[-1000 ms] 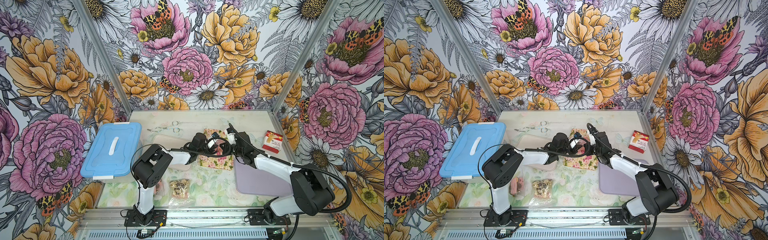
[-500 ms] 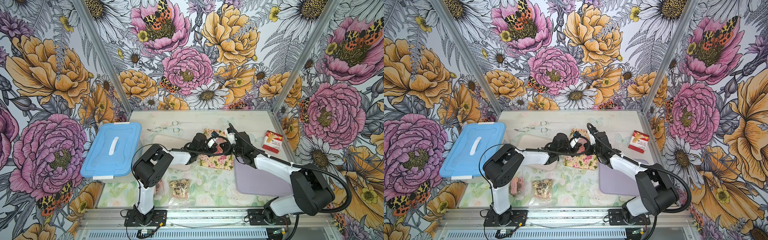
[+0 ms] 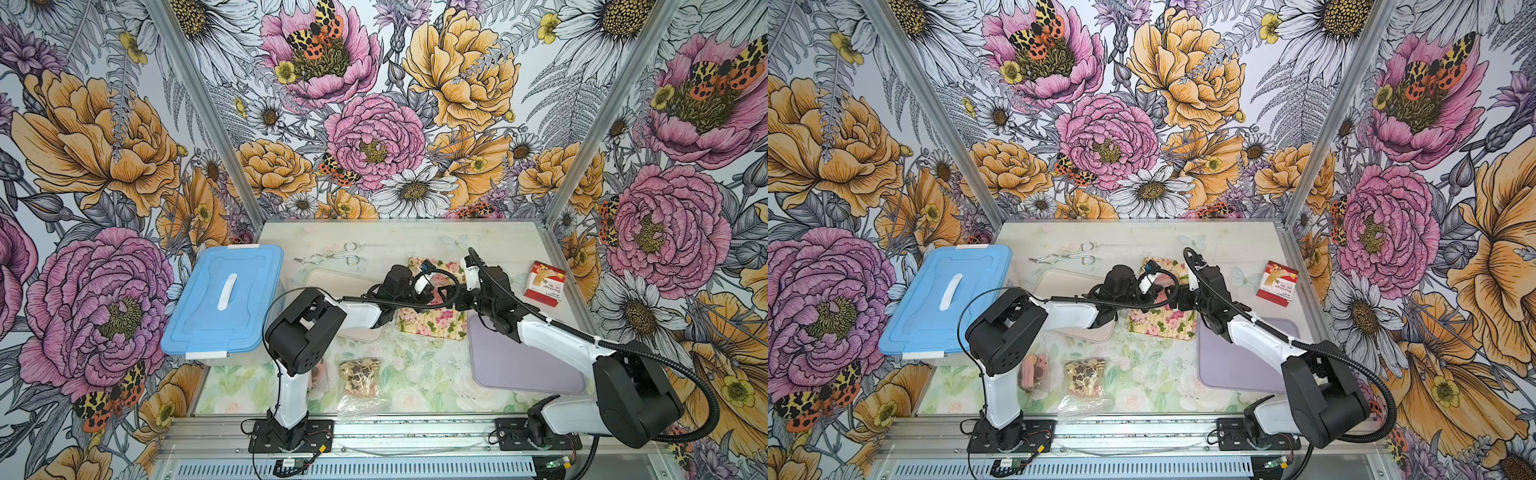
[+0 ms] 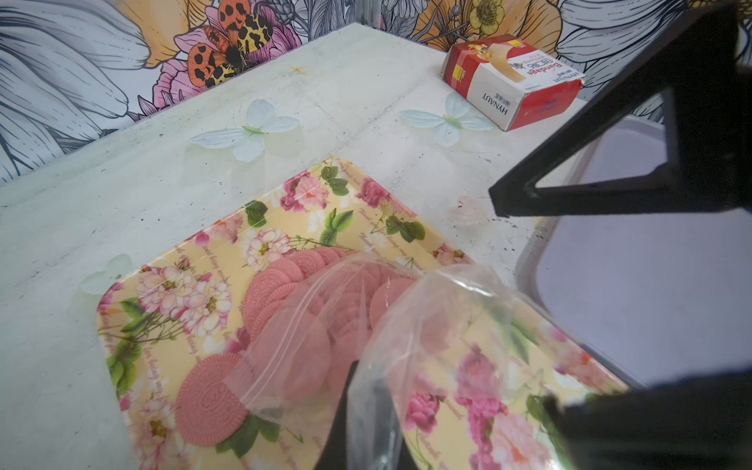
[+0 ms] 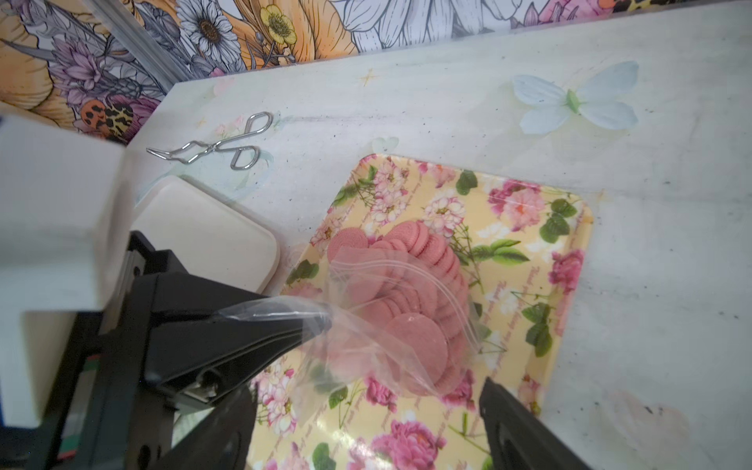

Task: Pour cookies out of the ziploc bag
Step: 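Pour the cookies out of the ziploc bag onto the tray.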

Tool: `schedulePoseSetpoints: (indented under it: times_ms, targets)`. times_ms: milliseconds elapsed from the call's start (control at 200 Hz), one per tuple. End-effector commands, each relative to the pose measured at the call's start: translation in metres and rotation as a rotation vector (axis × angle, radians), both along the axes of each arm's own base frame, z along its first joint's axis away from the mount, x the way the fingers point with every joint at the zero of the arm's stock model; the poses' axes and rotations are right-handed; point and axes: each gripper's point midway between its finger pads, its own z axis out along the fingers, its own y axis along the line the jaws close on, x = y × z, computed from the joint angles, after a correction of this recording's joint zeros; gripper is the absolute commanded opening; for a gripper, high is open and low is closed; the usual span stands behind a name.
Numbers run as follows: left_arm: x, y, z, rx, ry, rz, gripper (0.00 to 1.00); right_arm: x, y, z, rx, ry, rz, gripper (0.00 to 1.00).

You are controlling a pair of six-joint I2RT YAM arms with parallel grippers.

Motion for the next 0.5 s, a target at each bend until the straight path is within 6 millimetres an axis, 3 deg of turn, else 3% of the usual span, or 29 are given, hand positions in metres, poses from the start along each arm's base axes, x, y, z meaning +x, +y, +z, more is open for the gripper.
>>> schedulePoseSetpoints:
  times_ms: [0,300,495]
  targets:
    - [0.011,-0.001,0.028,-0.058,-0.038,0.024,0.0,-0.001,-0.006,0.003,0.003,0.005,-0.019,0.94]
    - [0.011,0.001,0.039,-0.077,-0.048,0.026,0.0,0.004,-0.005,-0.014,-0.027,0.05,0.0,0.93]
    - [0.009,0.001,0.051,-0.111,-0.063,0.016,0.0,0.004,-0.003,-0.015,-0.026,0.053,0.012,0.93]
